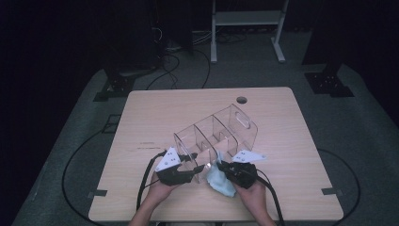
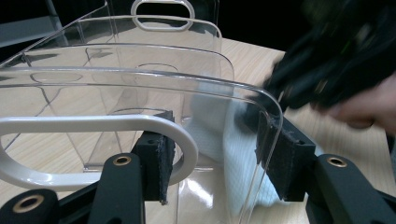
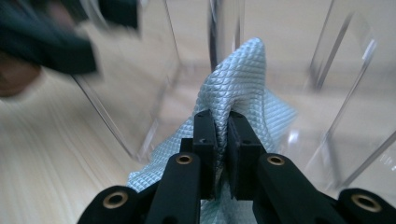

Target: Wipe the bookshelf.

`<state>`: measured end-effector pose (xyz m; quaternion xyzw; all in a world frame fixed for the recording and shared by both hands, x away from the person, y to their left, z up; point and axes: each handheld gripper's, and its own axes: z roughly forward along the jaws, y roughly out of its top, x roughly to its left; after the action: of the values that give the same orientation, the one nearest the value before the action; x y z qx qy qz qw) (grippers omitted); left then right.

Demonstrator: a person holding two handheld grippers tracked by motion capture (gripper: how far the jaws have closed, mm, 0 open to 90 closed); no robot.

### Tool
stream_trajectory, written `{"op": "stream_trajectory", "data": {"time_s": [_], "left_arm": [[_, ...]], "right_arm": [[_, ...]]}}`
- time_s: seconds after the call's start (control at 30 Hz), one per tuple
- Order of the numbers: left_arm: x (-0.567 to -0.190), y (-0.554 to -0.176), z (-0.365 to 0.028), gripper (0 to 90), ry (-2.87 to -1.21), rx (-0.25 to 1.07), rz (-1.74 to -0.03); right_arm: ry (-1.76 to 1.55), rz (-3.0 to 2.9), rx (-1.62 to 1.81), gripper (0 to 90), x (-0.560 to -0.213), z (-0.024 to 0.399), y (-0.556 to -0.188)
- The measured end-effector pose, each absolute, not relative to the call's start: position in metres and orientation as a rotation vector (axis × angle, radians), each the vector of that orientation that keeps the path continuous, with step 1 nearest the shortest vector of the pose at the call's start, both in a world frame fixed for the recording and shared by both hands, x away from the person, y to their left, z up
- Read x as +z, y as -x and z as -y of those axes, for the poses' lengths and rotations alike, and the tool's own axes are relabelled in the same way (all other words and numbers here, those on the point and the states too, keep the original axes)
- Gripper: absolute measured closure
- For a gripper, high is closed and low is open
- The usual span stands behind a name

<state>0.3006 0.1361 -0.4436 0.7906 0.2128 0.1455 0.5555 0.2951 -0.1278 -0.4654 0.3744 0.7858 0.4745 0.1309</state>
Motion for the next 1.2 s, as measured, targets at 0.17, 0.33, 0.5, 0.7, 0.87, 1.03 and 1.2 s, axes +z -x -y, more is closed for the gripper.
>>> {"op": "stream_trajectory", "data": {"time_s": [0.17,0.33,0.5,0.7,0.87,1.03,1.2], "left_arm": [[-0.443,-0.300,-0.136,47.1,-1.874,0.345,-0.503],[-0.442,-0.301,-0.137,47.1,-1.870,0.336,-0.502],[-0.441,-0.301,-0.140,42.3,-1.874,0.325,-0.487],[-0.438,-0.301,-0.145,34.3,-1.880,0.285,-0.451],[-0.438,-0.303,-0.149,28.5,-1.889,0.222,-0.417],[-0.438,-0.304,-0.150,16.5,-1.863,0.180,-0.402],[-0.438,-0.308,-0.154,11.6,-1.858,0.113,-0.372]], "right_arm": [[-1.186,-2.356,1.339,82.6,-0.496,0.128,-0.301],[-1.157,-2.342,1.365,82.6,-0.482,0.129,-0.299],[-1.049,-2.239,1.453,82.5,-0.439,0.131,-0.291],[-1.079,-2.258,1.426,82.6,-0.451,0.129,-0.293],[-1.167,-2.347,1.350,82.5,-0.488,0.127,-0.301],[-1.184,-2.363,1.332,82.1,-0.495,0.128,-0.301],[-1.017,-2.258,1.435,82.5,-0.459,0.128,-0.274]]}}
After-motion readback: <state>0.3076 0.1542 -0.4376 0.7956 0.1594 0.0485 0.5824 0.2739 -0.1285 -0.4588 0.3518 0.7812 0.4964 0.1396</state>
